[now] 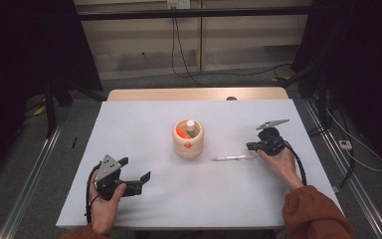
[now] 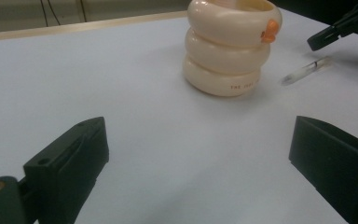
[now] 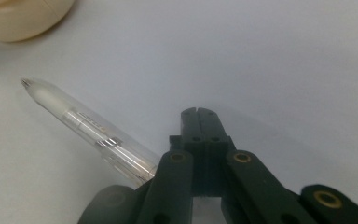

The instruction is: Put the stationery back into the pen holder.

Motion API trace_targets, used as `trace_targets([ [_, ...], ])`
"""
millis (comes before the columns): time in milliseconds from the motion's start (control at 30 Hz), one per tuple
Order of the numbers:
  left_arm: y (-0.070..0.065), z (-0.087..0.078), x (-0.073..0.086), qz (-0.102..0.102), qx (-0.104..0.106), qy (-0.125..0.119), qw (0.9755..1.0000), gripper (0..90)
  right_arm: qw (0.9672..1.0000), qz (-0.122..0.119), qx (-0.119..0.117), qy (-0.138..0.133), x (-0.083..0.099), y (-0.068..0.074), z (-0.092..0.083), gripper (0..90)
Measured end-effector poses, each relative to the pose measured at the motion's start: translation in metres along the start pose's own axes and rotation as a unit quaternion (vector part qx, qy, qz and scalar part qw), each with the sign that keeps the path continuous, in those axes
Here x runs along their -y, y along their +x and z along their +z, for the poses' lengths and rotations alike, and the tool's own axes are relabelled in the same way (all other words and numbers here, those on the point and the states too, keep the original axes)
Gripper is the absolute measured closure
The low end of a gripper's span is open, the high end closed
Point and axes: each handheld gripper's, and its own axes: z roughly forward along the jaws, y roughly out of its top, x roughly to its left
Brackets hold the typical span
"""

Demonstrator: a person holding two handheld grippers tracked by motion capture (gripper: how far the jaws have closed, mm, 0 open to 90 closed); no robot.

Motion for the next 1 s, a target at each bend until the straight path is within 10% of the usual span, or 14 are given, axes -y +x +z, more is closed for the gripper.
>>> trace_targets([
  [1000, -0.002, 0.0, 0.0, 0.005, 0.001, 0.001, 1.0, 4.6, 0.9981, -0.034, 0.001, 0.051, 0.007, 0.015, -0.001, 90.0],
])
